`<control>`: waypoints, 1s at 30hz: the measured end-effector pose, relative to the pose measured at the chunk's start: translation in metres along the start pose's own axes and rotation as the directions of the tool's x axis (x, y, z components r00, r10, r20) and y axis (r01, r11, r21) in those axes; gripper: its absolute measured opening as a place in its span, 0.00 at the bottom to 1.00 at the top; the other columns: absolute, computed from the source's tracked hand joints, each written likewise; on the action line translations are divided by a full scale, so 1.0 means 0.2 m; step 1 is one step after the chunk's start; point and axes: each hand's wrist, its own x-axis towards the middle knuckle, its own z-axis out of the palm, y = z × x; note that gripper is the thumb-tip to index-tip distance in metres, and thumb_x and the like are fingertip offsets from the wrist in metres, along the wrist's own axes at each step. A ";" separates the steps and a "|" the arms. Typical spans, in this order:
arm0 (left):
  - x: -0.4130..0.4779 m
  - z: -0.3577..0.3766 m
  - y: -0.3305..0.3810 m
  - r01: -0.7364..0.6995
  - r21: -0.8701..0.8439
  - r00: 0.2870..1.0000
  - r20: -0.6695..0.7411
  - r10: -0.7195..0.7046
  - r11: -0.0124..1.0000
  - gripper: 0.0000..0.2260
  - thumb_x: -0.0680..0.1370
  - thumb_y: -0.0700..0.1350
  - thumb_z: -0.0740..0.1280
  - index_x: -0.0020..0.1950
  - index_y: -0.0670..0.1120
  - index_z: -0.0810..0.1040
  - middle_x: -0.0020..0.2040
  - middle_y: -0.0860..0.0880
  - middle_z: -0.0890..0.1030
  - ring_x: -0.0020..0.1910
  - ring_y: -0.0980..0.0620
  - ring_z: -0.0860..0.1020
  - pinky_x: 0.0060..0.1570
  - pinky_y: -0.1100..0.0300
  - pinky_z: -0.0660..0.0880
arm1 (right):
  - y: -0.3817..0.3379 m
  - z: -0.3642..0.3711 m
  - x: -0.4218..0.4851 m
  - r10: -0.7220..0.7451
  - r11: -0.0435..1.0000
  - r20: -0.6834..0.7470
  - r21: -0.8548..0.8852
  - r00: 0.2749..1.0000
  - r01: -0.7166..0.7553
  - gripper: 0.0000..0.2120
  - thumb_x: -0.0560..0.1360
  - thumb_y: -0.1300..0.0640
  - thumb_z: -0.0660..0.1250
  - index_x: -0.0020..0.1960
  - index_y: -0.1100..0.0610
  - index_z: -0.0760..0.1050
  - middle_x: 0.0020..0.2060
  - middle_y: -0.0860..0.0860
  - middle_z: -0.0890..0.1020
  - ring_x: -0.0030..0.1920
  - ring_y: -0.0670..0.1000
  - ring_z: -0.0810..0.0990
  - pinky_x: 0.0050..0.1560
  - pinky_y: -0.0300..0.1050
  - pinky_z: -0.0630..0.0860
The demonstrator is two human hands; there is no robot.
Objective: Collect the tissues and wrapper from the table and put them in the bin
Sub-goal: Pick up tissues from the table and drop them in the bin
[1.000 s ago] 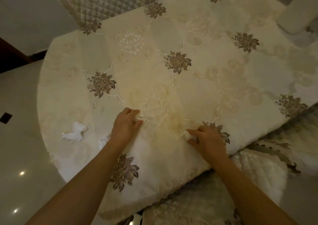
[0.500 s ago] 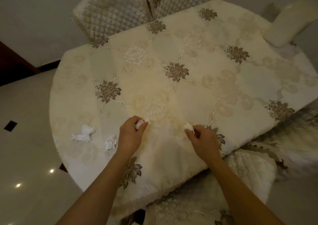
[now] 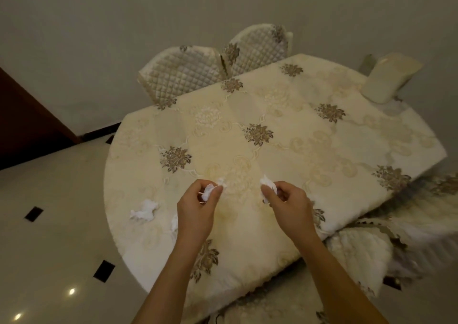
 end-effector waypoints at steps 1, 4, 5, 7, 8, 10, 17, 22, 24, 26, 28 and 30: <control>-0.01 0.00 0.01 0.005 -0.019 1.000 0.003 -0.005 1.000 0.05 0.78 0.44 0.69 0.42 0.45 0.78 0.38 0.43 0.79 0.38 0.42 0.76 0.38 0.50 0.75 | -0.02 -0.01 -0.01 0.003 1.000 -0.006 0.003 1.000 -0.003 0.16 0.76 0.48 0.69 0.33 0.54 0.78 0.27 0.49 0.72 0.27 0.44 0.68 0.31 0.41 0.64; -0.04 0.01 0.04 0.013 -0.063 0.999 0.048 -0.010 0.998 0.06 0.78 0.44 0.69 0.43 0.43 0.78 0.39 0.42 0.78 0.40 0.39 0.75 0.41 0.43 0.76 | -0.06 -0.07 -0.06 0.030 1.000 -0.054 -0.007 0.998 -0.030 0.16 0.76 0.48 0.69 0.33 0.54 0.79 0.27 0.52 0.74 0.27 0.44 0.68 0.30 0.41 0.64; -0.05 0.02 0.05 0.004 -0.064 0.997 0.076 0.001 0.998 0.06 0.78 0.44 0.69 0.43 0.44 0.78 0.38 0.43 0.78 0.40 0.39 0.76 0.41 0.43 0.76 | -0.06 -0.09 -0.08 0.043 0.999 -0.077 0.001 0.996 -0.043 0.15 0.76 0.48 0.69 0.33 0.54 0.79 0.28 0.53 0.76 0.27 0.43 0.69 0.30 0.40 0.65; -0.06 0.06 0.06 -0.023 -0.062 0.990 0.136 0.032 0.998 0.06 0.78 0.46 0.70 0.42 0.46 0.78 0.37 0.47 0.79 0.39 0.42 0.76 0.41 0.43 0.76 | -0.07 -0.15 -0.13 0.080 0.997 -0.138 0.026 0.987 -0.078 0.15 0.76 0.48 0.69 0.34 0.53 0.79 0.28 0.47 0.81 0.27 0.41 0.72 0.32 0.40 0.68; -0.06 0.08 0.07 -0.033 -0.063 0.985 0.166 0.044 0.997 0.06 0.77 0.47 0.70 0.42 0.48 0.78 0.37 0.48 0.79 0.38 0.43 0.77 0.41 0.44 0.76 | -0.07 -0.18 -0.16 0.103 0.995 -0.172 0.031 0.980 -0.099 0.15 0.76 0.47 0.69 0.34 0.52 0.79 0.28 0.45 0.81 0.27 0.42 0.74 0.33 0.41 0.70; -0.07 0.13 0.08 -0.050 -0.075 0.971 0.230 0.066 0.996 0.06 0.77 0.48 0.70 0.41 0.49 0.78 0.36 0.49 0.79 0.38 0.44 0.77 0.41 0.44 0.76 | -0.05 -0.25 -0.22 0.141 0.990 -0.236 0.051 0.961 -0.132 0.15 0.76 0.45 0.69 0.35 0.52 0.80 0.27 0.46 0.80 0.29 0.49 0.77 0.35 0.47 0.73; -0.22 0.40 0.08 -0.075 -0.151 0.845 0.516 0.143 0.986 0.06 0.77 0.50 0.70 0.41 0.53 0.77 0.36 0.55 0.79 0.35 0.51 0.76 0.39 0.48 0.76 | 0.09 -0.45 -0.62 0.222 0.972 -0.495 0.049 0.840 -0.228 0.20 0.75 0.43 0.68 0.37 0.59 0.75 0.28 0.55 0.72 0.30 0.47 0.68 0.34 0.44 0.65; -0.43 0.62 0.17 -0.077 -0.218 0.721 0.662 0.206 0.973 0.06 0.76 0.51 0.70 0.41 0.53 0.78 0.35 0.55 0.79 0.35 0.53 0.76 0.39 0.49 0.75 | 0.17 -0.61 -0.97 0.320 0.935 -0.645 0.098 0.694 -0.340 0.15 0.75 0.45 0.69 0.42 0.57 0.81 0.38 0.61 0.82 0.34 0.54 0.77 0.37 0.48 0.73; -0.51 0.68 0.22 -0.101 -0.241 0.673 0.698 0.245 0.965 0.07 0.75 0.53 0.70 0.40 0.52 0.78 0.35 0.53 0.79 0.35 0.52 0.77 0.38 0.48 0.76 | 0.19 -0.67 -1.07 0.341 0.928 -0.688 0.139 0.640 -0.345 0.12 0.76 0.48 0.69 0.39 0.54 0.81 0.37 0.59 0.82 0.37 0.58 0.78 0.38 0.52 0.75; -0.59 0.75 0.26 -0.165 -0.262 0.625 0.718 0.306 0.951 0.08 0.76 0.52 0.70 0.39 0.51 0.77 0.35 0.51 0.79 0.34 0.50 0.77 0.36 0.51 0.75 | 0.20 -0.73 -1.15 0.351 0.924 -0.722 0.166 0.596 -0.343 0.11 0.76 0.49 0.70 0.36 0.52 0.80 0.37 0.60 0.82 0.36 0.56 0.76 0.39 0.51 0.73; -0.67 0.81 0.29 -0.197 -0.272 0.583 0.740 0.336 0.942 0.07 0.77 0.49 0.70 0.39 0.51 0.78 0.35 0.49 0.80 0.34 0.48 0.77 0.34 0.51 0.74 | 0.21 -0.79 -1.21 0.366 0.917 -0.746 0.189 0.556 -0.350 0.11 0.75 0.49 0.70 0.36 0.52 0.81 0.38 0.60 0.82 0.37 0.56 0.77 0.40 0.54 0.75; -0.74 0.88 0.32 -0.176 -0.264 0.560 0.765 0.317 0.948 0.06 0.77 0.48 0.70 0.41 0.50 0.78 0.36 0.50 0.80 0.36 0.46 0.77 0.36 0.50 0.75 | 0.24 -0.85 -1.26 0.375 0.912 -0.767 0.206 0.520 -0.354 0.11 0.75 0.49 0.70 0.35 0.51 0.81 0.36 0.59 0.82 0.36 0.57 0.77 0.40 0.55 0.76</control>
